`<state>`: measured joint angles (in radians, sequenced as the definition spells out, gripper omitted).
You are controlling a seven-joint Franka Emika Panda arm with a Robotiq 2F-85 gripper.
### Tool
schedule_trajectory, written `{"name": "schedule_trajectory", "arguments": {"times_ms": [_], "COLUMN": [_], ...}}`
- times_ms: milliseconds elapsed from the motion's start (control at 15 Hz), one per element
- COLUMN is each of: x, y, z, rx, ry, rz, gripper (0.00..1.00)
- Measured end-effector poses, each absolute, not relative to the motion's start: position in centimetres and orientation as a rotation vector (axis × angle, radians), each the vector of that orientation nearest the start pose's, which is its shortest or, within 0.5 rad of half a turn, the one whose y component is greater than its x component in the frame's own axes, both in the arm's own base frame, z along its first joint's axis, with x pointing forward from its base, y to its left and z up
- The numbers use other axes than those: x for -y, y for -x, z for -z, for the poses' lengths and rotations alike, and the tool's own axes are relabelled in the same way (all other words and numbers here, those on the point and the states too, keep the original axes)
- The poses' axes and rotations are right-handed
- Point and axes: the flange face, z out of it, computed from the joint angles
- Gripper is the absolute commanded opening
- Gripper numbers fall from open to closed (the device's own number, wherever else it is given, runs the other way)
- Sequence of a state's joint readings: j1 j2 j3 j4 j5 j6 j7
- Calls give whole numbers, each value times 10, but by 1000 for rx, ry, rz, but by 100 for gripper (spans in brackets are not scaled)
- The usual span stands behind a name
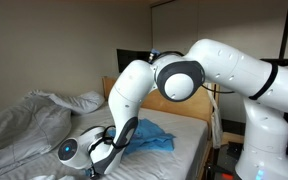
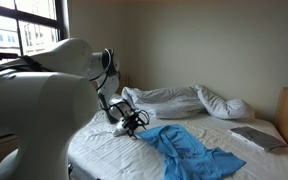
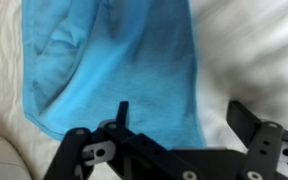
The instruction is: Fold the blue t-shirt from right to left
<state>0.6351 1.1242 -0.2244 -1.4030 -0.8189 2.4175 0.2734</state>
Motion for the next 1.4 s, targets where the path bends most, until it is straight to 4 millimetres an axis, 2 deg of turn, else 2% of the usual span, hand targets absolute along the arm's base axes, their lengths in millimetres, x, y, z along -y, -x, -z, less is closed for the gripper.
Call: {"name": "schedule_trajectory", "arguments": {"times_ms": [400,800,1067,1333,1400], "x": [-287,-285,-278,-261,-257], "y": [-618,-615,-622,-637,-641], "z": [-2,7,8,9,10], "rx": [-1089,-1070,-1016,-921,-897], "ry": [-2097,-2008,-1955,-1936,-1944], "rz": [-196,-299,-342,-326,-316], "gripper": [100,100,100,100,75]}}
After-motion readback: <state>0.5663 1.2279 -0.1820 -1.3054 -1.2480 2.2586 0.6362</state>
